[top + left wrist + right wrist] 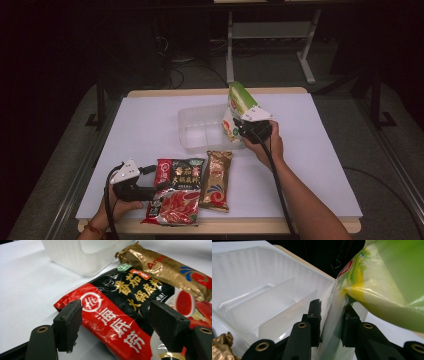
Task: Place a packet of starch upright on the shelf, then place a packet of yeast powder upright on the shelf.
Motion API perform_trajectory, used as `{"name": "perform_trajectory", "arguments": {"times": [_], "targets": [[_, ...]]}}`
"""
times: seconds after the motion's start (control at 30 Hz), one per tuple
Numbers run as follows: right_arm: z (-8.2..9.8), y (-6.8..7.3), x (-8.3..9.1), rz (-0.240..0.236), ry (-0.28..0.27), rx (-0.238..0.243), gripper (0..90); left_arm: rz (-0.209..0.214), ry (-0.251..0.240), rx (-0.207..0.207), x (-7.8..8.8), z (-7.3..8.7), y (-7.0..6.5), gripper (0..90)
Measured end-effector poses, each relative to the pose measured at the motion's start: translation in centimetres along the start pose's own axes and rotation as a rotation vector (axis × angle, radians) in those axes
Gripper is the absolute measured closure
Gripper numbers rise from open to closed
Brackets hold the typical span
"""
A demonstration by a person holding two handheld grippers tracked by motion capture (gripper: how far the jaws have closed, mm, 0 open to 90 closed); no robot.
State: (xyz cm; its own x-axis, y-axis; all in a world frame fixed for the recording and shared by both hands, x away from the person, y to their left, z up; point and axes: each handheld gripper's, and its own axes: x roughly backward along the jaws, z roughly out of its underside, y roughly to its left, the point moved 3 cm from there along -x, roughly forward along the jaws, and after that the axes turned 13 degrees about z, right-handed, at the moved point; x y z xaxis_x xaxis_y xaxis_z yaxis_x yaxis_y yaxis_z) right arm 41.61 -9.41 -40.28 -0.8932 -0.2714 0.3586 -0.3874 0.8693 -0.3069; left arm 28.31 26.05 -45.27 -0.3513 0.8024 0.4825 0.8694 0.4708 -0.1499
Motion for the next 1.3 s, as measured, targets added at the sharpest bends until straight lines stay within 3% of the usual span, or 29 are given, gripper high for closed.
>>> {"name": "perform_trajectory", "arguments": {"times": [0.7,1.13,1.3], "targets": [[0.9,-1.5,2.2,-0.071,0.004,-0.04,66.0,0.005,0.006,-0.002,0.2,0.0,0.2,28.0],[2.5,-2.6,5.5,-0.133,0.008,-0.089,56.5,0.007,0.016,-0.002,0.1,0.0,0.0,28.0],[3.4,-2.6,6.6,-0.162,0.015,-0.083,55.2,0.003,0.031,-0.014,-0.1,-0.2,-0.3,28.0]]}}
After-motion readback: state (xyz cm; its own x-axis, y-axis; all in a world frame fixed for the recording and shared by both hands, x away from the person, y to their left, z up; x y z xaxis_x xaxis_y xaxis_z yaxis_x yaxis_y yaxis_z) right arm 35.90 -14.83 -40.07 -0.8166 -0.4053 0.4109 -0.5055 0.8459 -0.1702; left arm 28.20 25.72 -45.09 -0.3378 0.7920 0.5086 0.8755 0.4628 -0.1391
